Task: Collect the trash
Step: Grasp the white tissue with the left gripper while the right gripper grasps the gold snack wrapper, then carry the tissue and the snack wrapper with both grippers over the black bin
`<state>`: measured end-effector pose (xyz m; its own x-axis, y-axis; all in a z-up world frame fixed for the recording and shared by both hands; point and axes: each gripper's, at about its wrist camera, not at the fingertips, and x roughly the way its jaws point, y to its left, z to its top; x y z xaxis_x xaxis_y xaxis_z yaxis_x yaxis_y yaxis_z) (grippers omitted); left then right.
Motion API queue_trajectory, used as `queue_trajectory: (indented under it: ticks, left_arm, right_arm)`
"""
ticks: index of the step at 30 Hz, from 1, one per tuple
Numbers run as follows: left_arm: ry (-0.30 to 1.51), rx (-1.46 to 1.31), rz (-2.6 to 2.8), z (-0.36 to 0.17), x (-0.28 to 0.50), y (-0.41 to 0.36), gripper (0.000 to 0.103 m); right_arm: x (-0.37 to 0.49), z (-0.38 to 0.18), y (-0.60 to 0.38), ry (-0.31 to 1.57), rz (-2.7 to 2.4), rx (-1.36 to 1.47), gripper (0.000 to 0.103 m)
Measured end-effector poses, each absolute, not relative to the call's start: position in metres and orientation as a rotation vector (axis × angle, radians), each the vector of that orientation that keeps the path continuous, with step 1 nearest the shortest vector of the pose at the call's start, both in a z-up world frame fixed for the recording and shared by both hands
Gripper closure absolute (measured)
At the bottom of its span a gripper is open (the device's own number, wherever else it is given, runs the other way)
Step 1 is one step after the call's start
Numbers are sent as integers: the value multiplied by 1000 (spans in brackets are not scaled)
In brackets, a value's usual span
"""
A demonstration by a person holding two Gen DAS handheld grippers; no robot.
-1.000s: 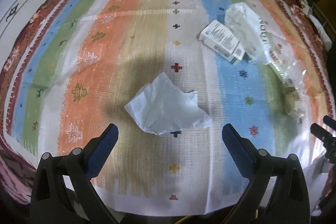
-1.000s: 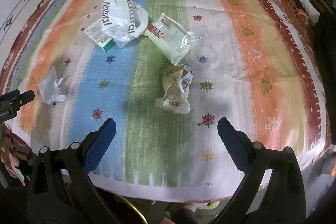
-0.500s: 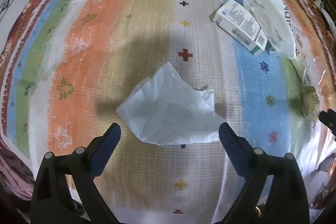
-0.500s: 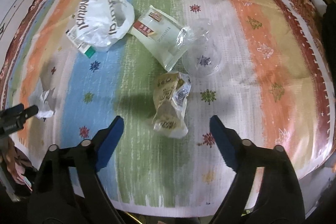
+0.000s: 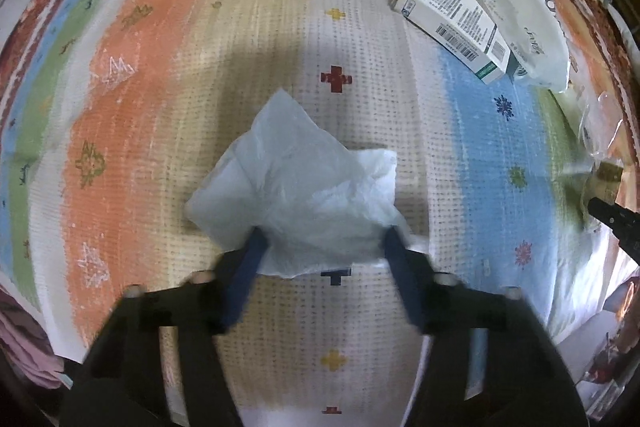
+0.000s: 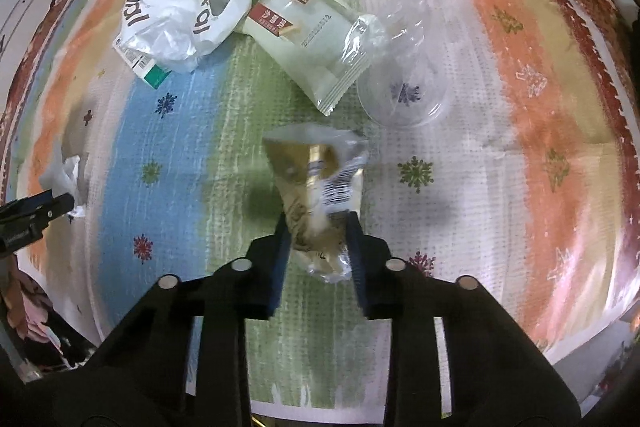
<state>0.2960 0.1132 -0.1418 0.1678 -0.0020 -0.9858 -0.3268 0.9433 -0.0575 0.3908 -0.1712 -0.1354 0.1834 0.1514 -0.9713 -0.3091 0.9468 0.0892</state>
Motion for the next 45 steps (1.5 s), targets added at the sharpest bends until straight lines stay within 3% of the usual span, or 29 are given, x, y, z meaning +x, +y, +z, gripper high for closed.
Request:
queue_trajectory:
  ticks: [3,6,25,45]
  left_arm:
    - [1376,-303,236,-137,295,117,82]
    - [1350,-316,214,-127,295,118,87]
    - [1166,-359,47,-41,256,72,87]
    - [1045,-371,-67,4,196,35,87]
  right_arm:
    - [390,-131,-172,1344,331,-140,86]
    - [389,-125,-173,1334,337,-141,89]
    - [334,-70,-181,1251,402,-143,90]
    - [261,-21,-180,1155,515,-125,90]
